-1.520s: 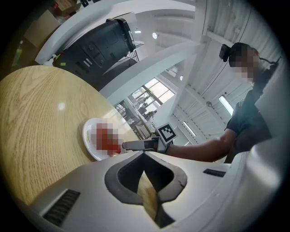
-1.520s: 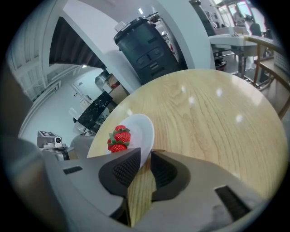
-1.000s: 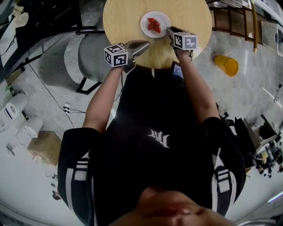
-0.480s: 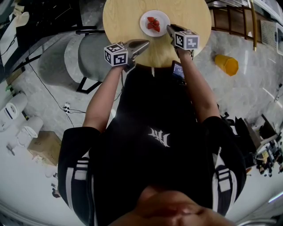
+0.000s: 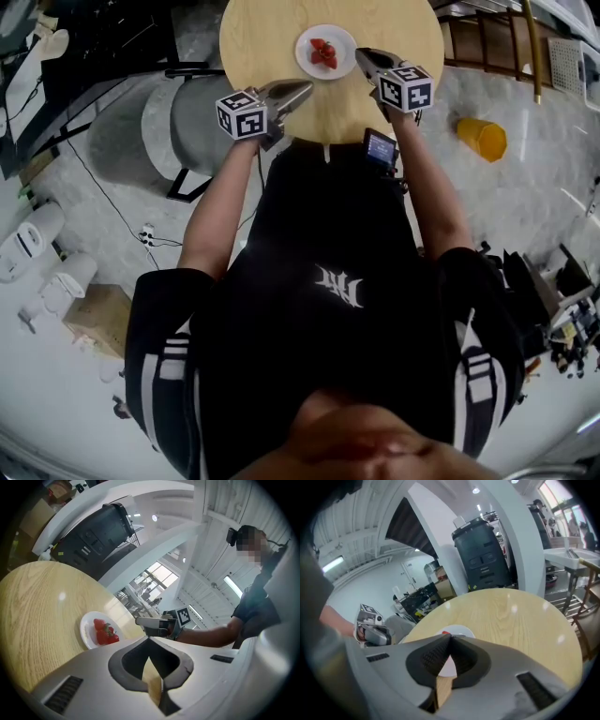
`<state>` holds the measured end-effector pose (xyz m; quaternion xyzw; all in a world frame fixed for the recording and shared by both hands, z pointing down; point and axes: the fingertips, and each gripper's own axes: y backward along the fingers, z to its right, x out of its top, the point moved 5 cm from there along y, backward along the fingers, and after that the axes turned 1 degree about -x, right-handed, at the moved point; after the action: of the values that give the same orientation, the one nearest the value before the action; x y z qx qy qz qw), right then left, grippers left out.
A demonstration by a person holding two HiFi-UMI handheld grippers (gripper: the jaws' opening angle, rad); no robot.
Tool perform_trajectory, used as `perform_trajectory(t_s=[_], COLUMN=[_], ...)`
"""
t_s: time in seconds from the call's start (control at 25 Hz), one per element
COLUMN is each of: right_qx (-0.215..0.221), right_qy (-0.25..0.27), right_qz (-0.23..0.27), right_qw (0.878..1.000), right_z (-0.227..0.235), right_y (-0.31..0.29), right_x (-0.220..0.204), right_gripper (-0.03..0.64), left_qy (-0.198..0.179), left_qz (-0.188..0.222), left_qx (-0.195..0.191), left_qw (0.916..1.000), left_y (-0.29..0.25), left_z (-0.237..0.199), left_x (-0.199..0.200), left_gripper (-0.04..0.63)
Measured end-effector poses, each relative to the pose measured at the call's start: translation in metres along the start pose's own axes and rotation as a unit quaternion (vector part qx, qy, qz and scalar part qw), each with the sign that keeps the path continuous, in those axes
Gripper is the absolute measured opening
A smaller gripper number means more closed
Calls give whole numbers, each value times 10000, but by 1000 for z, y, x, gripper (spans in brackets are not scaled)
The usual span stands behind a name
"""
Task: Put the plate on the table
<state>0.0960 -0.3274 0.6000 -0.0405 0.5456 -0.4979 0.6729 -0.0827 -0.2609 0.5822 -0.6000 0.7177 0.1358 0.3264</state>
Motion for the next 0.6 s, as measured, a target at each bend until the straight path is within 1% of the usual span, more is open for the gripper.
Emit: perform_trajectory(t_s=[0.08, 0.2, 0.32, 0.44, 0.52, 0.6], right_qx=[438, 1126, 1590, 1939, 2005, 1991], right_qy=[-173, -435, -299, -120, -84, -77], right_qz=[216, 489, 766, 1252, 1530, 1677], right_qw=[9987, 9915, 9838, 9729, 9676, 9655], right_z=[-8, -20, -31, -40, -41, -42], right_y=[5, 15, 28, 45, 57, 68], right_x=[8, 20, 32, 45, 51, 56], right_gripper=[2, 0, 0, 2, 2, 2], left_qy=[-43, -73, -176, -297, -384, -476], left_qz=[32, 85, 103, 156, 194, 231], left_qx=[0, -24, -34, -19, -24, -50], left_qw=[10000, 9999, 9998, 9994, 9991, 9986], left_y=[2, 6, 10, 13, 14, 15], left_z=[2, 7, 15, 22, 28, 36], left_x=[4, 10, 18, 27, 33, 39], left_gripper=[2, 2, 2, 2, 2, 2])
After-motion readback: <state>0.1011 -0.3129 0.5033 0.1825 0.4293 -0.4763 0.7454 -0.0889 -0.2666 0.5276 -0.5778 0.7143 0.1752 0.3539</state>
